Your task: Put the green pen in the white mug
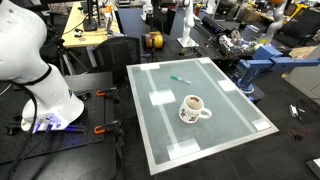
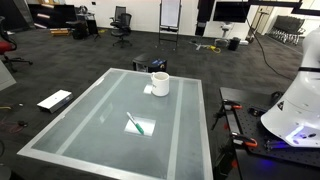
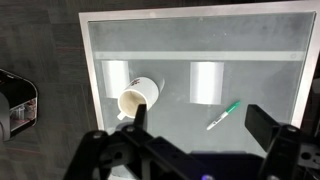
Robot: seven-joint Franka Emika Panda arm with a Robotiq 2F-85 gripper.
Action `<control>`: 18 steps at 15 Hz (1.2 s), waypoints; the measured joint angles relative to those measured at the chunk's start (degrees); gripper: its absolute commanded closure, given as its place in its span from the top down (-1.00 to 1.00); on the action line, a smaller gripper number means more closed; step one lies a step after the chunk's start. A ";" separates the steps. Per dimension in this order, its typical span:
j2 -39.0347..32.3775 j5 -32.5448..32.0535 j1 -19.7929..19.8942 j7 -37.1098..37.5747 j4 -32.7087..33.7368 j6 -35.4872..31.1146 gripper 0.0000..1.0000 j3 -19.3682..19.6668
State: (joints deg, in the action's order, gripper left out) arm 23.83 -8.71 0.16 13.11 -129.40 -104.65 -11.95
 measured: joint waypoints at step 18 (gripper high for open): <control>-22.36 1.10 -2.33 30.32 6.77 -25.20 1.00 -0.11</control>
State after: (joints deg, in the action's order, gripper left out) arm 1.47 -7.62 -2.17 43.43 -122.63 -129.85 -12.06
